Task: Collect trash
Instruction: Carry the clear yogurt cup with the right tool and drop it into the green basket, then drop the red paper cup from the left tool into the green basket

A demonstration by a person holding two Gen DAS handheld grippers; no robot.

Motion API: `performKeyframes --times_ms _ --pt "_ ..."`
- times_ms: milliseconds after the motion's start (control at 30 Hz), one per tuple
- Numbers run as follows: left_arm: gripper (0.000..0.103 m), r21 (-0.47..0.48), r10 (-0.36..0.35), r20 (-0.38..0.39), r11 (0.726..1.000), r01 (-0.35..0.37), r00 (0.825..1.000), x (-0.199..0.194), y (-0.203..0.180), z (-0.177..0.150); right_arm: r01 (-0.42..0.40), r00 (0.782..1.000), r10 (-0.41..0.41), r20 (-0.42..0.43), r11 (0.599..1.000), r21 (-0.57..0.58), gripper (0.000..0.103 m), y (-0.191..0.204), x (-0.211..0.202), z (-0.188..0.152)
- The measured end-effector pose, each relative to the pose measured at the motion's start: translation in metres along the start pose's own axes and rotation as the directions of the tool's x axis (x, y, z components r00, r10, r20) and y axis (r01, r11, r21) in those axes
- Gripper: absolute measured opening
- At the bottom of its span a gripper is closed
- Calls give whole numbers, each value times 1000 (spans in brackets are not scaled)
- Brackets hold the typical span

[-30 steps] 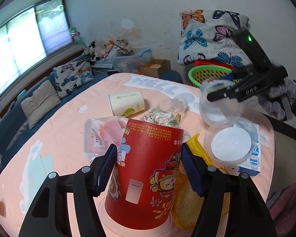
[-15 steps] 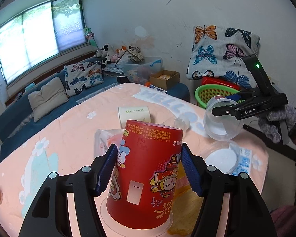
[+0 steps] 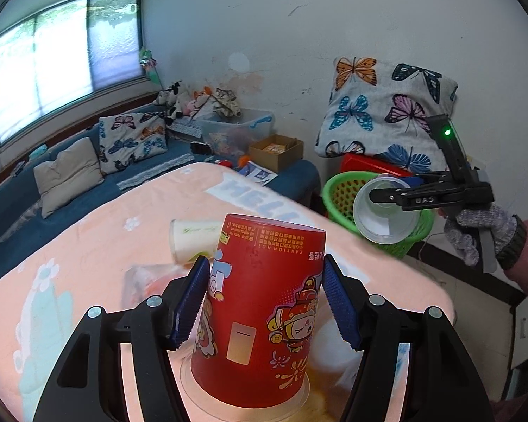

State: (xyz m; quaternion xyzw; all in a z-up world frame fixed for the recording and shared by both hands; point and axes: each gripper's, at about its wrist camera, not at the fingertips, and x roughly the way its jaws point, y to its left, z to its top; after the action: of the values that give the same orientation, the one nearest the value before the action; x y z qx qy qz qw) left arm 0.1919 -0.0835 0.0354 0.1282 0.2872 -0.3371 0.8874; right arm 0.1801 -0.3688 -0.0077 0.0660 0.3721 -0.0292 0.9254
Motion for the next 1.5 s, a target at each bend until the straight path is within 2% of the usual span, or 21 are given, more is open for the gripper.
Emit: performKeyframes --times_ms 100,233,467,733,1000,1100,1333,1500 --pt "62 -4 -26 -3 1000 26 1000 14 -15 15 64 998 -64 -9 998 19 81 -26 5 -1" --pt "62 -5 -54 -8 999 54 998 33 -34 33 113 993 -111 -34 992 51 81 -56 16 -8" --pt "62 1 -88 -26 996 88 996 67 -64 58 135 988 -128 -86 987 84 84 -93 34 -21" --pt "62 -33 -107 -52 994 106 993 96 -74 71 122 989 -113 -92 989 89 91 -106 38 -27" --pt "62 -47 -117 -67 992 114 991 113 -79 82 107 992 -100 -81 991 81 91 -106 38 -25" --pt "62 -70 -143 -67 988 139 987 123 -83 91 106 992 -100 -72 991 84 91 -108 35 -25" --pt "62 -101 -199 -92 977 190 976 157 -107 115 115 993 -110 -52 988 103 91 -119 20 -28" --pt "62 -99 -209 -109 975 198 972 185 -131 128 126 992 -122 -41 987 103 91 -126 6 -34"
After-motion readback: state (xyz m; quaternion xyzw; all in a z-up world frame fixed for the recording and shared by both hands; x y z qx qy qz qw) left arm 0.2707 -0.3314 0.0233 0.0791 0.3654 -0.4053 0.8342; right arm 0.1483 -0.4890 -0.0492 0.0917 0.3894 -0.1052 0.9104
